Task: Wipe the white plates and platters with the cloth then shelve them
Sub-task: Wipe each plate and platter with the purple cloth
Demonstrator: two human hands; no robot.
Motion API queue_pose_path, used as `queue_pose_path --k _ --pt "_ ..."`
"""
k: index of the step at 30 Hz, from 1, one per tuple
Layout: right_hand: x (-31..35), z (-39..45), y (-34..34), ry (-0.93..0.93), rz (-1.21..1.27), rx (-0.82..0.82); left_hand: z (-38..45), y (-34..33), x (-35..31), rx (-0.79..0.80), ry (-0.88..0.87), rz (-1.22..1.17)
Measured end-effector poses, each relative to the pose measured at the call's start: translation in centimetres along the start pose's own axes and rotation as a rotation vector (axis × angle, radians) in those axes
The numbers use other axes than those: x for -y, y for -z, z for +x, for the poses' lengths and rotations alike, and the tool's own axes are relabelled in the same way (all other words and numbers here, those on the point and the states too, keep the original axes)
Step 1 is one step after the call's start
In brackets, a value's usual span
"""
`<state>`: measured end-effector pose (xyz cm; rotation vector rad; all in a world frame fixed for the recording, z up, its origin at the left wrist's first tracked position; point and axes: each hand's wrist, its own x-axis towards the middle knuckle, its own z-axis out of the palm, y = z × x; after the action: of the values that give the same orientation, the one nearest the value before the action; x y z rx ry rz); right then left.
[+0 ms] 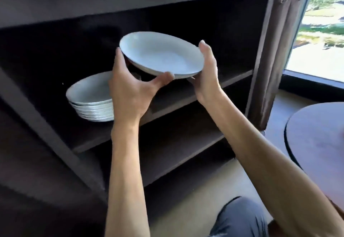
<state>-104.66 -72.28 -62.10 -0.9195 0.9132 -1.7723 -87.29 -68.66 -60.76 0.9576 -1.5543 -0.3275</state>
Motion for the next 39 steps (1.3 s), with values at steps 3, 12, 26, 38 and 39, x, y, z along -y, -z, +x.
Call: queue_pose_path --k 3,12,26,38,39 --pt "-1.3 1.2 -4.4 -0.042 0.001 0.111 0.7 3.7 0.8 -0.132 0.011 0.128" --pt "-5.8 2.1 -11.8 -0.152 -0.067 0.338 -0.3 9.9 3.9 -0.315 0.170 0.318" --pt "-10.3 4.6 -10.6 -0.074 -0.163 0.356 -0.9 8.4 9.1 -0.275 0.350 0.355" --pt "-11.3 5.5 -10.8 -0.039 -0.305 0.367 -2.1 7.0 10.8 -0.392 0.270 0.227" --pt "-11.2 5.4 -10.8 -0.037 -0.308 0.367 -2.0 6.9 11.0 -0.395 0.277 0.214"
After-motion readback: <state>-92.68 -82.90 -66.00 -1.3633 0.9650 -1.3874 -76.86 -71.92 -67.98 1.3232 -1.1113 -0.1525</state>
